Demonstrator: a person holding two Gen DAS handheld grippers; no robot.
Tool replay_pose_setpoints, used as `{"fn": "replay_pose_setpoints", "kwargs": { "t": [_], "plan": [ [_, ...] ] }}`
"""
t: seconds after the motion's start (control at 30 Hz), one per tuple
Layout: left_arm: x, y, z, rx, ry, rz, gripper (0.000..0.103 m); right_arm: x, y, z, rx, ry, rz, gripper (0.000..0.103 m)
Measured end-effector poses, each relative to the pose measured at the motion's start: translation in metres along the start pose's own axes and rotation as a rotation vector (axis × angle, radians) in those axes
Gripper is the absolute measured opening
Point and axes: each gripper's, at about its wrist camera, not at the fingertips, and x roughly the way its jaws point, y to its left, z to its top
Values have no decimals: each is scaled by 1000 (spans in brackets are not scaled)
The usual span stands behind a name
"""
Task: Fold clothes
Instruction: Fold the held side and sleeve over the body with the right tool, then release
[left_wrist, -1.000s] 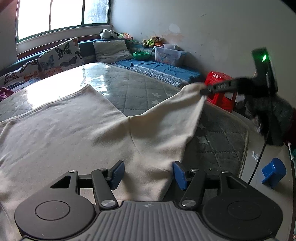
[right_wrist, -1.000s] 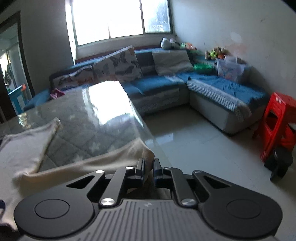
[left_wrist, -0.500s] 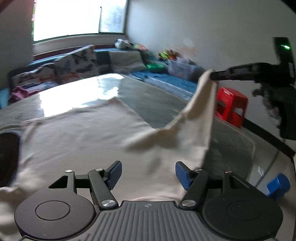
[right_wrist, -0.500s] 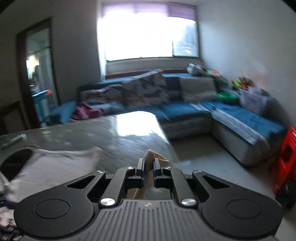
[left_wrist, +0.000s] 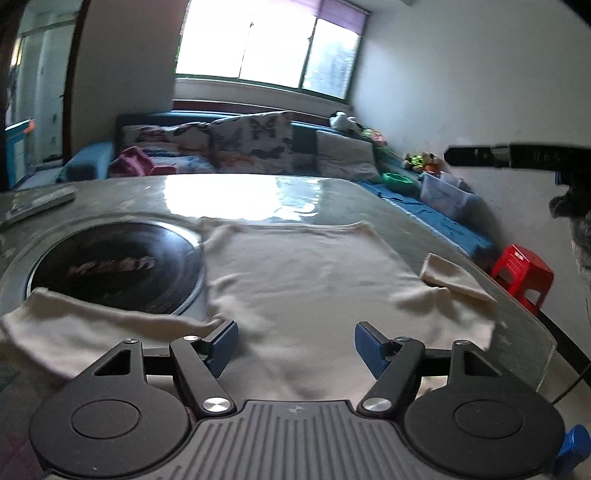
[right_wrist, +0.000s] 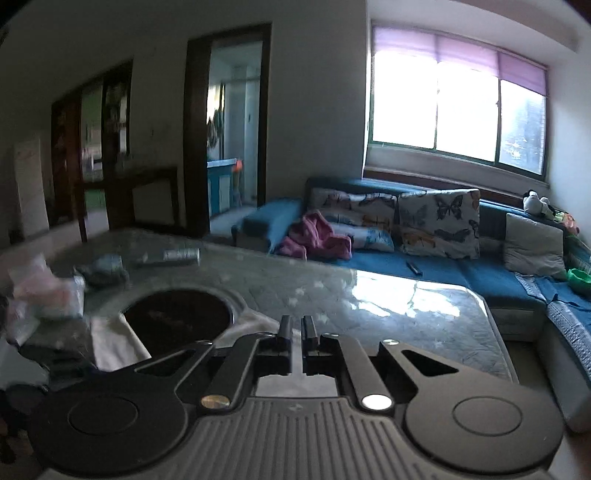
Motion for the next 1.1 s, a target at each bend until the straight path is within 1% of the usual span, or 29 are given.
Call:
{"fn": "replay_pose_setpoints", "kwargs": {
  "t": [0.07, 0.1, 0.13, 0.27, 0.4, 0.6, 0.67, 0.7, 0.8, 0.87, 0.97, 1.1],
  "plan": [
    [-2, 5, -2, -11, 1, 2, 74, 11, 3, -4, -13, 36, -19, 16],
    [-2, 6, -3, -16, 3, 1, 74, 16, 5, -6, -20, 54, -29, 23],
    [-2, 7, -4, -18, 6, -2, 74, 21, 2, -14, -22, 84, -52, 27],
    [4, 4, -5, -12, 18, -18, 75, 39, -21, -52, 2, 210, -147, 27],
    [11, -5, -4, 2, 31, -24, 76, 55, -39, -77, 16, 274, -183, 27],
    [19, -15, -3, 15, 56, -18, 77, 81, -49, -92, 14, 314, -196, 27],
    [21, -17, -3, 18, 62, -13, 77, 84, -58, -98, 30, 331, -192, 27],
    [22, -18, -3, 19, 65, -11, 78, 84, -61, -101, 41, 329, -187, 26],
    [24, -20, -2, 22, 73, -4, 78, 81, -68, -103, 67, 303, -182, 5],
    [26, -22, -1, 24, 77, 0, 78, 72, -74, -103, 99, 273, -177, 3],
    [26, -25, 0, 28, 74, -8, 78, 50, -84, -94, 168, 203, -176, 3],
    [26, -29, 1, 36, 64, -19, 78, 2, -96, -71, 248, 80, -157, 3]
  ]
}}
